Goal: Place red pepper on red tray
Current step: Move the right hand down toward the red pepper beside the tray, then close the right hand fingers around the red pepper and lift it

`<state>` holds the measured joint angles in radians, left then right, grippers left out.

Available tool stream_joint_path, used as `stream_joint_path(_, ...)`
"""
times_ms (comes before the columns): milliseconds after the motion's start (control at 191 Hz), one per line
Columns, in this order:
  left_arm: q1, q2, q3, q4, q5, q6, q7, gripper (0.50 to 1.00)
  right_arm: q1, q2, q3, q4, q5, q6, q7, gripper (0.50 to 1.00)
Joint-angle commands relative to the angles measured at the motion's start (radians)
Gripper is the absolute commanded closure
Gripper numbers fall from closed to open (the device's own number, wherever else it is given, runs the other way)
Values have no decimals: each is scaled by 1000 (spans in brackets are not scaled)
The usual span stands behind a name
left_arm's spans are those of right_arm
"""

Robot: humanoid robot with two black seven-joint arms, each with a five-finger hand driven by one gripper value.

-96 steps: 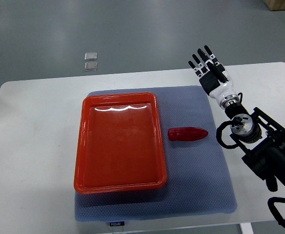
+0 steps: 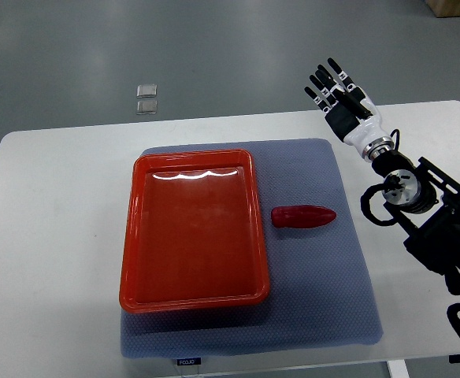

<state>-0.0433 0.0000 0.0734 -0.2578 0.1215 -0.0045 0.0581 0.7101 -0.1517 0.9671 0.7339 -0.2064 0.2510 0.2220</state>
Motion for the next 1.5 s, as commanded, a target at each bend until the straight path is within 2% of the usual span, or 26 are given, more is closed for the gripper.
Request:
stream_joint_path(0, -3, 0, 0, 0, 1, 0, 0, 500, 74, -95, -113, 12, -131, 54, -38, 585)
stream_joint_path(110, -3, 0, 0, -1, 3, 0, 0, 500, 161, -224, -281, 70, -286, 111, -62, 585)
stream_joint_path(220, -4, 0, 0, -1, 3, -2, 0, 500, 227, -362, -448, 231, -436, 165, -98, 585)
stream_joint_path(283, -4, 0, -1, -1, 3, -2, 0, 500, 261, -413, -533, 323, -542, 175, -105, 585)
stream_joint_path(346, -4, 0, -1, -3, 3, -2, 0, 500, 292, -430, -620, 369, -649, 177, -105, 585)
stream_joint_path(466, -4, 0, 0, -1, 3, -2, 0, 500, 299, -439, -754, 389, -794, 174, -104, 585)
stream_joint_path(639, -4, 0, 0, -1, 3, -2, 0, 500, 298, -439, -791, 392, -886, 131, -104, 587)
stream_joint_path(864, -4, 0, 0, 0, 3, -2, 0, 500, 289, -425, -811, 392, -901, 70, -109, 589)
stream_joint_path(1492, -3, 0, 0, 0, 3, -2, 0, 500, 235, -378, -815, 383, -901, 17, -113, 601)
